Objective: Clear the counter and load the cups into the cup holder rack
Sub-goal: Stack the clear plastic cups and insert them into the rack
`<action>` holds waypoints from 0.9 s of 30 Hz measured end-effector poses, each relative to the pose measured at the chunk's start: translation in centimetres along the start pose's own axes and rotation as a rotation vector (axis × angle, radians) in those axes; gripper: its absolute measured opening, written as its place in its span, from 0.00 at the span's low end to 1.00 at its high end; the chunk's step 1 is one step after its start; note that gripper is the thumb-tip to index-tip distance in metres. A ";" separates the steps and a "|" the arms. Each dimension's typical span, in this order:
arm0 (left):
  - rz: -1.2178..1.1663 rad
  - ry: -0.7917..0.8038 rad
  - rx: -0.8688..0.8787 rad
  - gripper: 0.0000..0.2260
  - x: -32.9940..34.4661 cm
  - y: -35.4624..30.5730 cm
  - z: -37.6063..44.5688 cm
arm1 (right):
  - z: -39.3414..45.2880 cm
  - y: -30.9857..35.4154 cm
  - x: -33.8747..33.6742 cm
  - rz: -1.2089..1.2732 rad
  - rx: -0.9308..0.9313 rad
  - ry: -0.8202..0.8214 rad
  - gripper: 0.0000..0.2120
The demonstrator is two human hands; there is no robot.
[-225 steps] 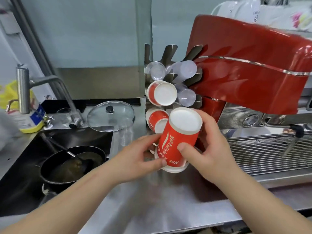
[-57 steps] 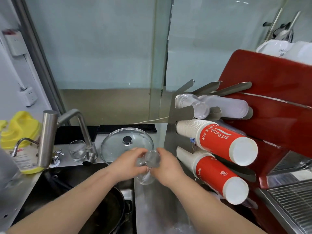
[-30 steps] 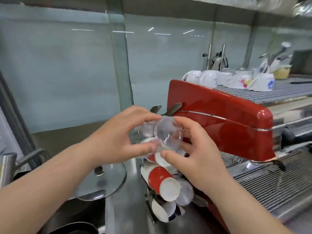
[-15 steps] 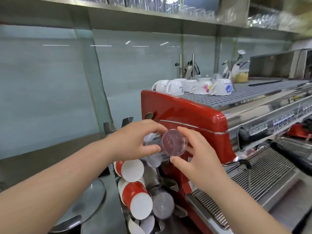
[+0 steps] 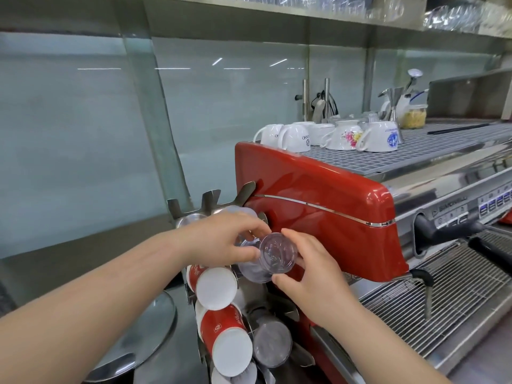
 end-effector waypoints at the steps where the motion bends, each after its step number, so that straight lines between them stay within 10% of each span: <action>1: -0.018 0.008 -0.015 0.15 0.3 0.3 0.1 | 0.1 -0.2 0.2 -0.003 0.006 0.001 0.36; 27: -0.133 0.015 -0.200 0.14 2.0 4.5 0.0 | 2.1 -0.9 3.1 0.001 -0.037 -0.002 0.33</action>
Point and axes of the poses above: each hand's wrist, its own z-axis towards the middle knuckle, its own x-axis out of the palm, y = z × x, the point moved 10 cm from there along z, towards the middle knuckle, and after that the axes turned 3 degrees about z, right-handed, at the moved point
